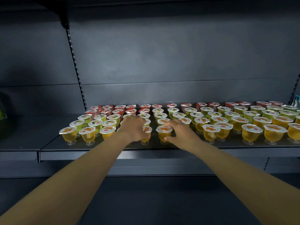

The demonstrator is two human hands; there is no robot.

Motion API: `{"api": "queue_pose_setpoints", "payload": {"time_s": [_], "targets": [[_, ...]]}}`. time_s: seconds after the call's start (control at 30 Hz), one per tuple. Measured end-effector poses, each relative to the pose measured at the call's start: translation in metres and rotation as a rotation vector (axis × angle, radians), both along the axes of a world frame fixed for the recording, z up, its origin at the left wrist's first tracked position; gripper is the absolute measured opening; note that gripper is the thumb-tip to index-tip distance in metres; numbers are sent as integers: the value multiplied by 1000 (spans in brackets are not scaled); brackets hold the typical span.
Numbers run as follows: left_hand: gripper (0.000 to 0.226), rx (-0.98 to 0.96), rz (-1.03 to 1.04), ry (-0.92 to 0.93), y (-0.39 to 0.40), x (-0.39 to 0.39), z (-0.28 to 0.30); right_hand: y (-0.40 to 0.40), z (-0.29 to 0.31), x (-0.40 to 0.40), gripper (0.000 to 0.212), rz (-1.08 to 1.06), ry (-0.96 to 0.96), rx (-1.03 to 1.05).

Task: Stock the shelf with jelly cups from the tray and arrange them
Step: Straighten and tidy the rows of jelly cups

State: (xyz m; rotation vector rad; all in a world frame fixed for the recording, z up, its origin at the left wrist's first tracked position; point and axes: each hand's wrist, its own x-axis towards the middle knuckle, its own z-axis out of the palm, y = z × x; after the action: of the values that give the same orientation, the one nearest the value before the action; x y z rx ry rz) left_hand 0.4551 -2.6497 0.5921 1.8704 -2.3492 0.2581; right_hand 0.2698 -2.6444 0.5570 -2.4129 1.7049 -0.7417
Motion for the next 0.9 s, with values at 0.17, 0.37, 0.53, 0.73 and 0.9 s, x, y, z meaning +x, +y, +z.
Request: {"api": "queue_pose_setpoints", "payload": {"time_s": [0.17, 0.37, 0.53, 0.73, 0.9], "targets": [[71, 48, 10, -107, 22, -23, 34, 18, 36, -41, 58, 26, 277, -26], [66, 7, -6, -195, 57, -62, 56, 67, 74, -98, 60, -80, 398, -99], [66, 2, -43, -138, 100, -92, 53, 122, 80, -133, 58, -156, 403, -80], [72, 1, -71, -74, 145, -119, 36, 176, 72, -155, 58, -188, 439, -68], [73, 18, -83, -61, 163, -139, 30, 197, 72, -178, 58, -195, 420, -52]]}}
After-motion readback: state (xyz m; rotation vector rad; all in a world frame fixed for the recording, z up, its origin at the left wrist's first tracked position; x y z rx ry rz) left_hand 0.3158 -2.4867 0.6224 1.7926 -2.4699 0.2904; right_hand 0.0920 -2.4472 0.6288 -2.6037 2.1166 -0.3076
